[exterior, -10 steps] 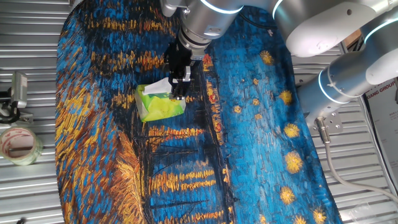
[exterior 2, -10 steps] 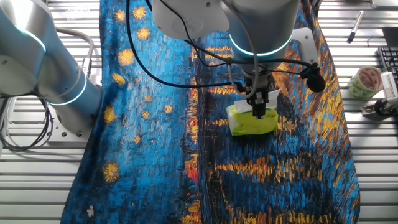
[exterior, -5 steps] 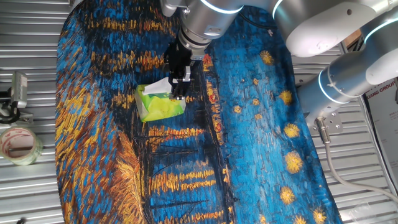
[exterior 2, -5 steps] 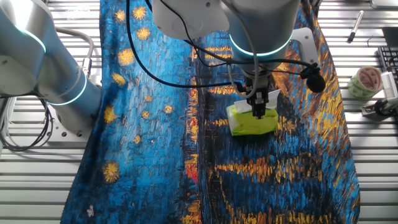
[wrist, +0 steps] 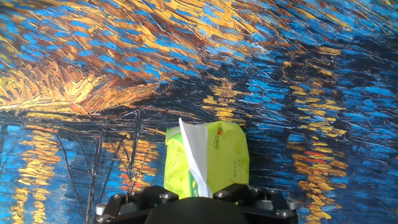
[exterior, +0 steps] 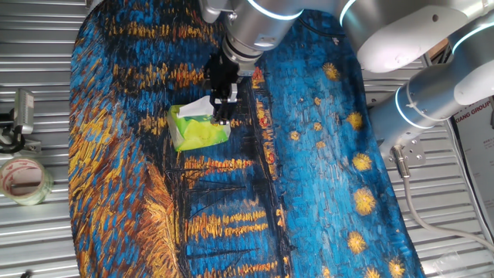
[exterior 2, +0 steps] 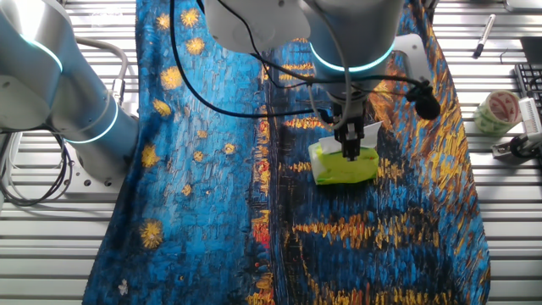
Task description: Pull out a napkin
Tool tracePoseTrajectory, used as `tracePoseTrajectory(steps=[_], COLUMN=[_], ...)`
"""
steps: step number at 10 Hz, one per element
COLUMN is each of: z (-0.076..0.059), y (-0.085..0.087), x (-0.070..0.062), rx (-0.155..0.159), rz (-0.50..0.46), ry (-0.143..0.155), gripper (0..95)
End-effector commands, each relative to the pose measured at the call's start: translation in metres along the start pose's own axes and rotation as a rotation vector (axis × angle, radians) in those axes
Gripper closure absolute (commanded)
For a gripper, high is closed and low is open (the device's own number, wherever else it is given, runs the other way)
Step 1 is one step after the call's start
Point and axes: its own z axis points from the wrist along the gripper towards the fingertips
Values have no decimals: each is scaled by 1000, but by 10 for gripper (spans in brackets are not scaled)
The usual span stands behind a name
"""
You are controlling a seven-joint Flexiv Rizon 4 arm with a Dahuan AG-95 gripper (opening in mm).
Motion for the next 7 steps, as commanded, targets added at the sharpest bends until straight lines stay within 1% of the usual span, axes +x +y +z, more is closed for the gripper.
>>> tracePoseTrajectory(steps=[1,7], z=[0,0], y=[0,-1], x=[0,-1], rx=[-3,-25], rz=[-1,11], ry=[1,2], gripper=[190,190])
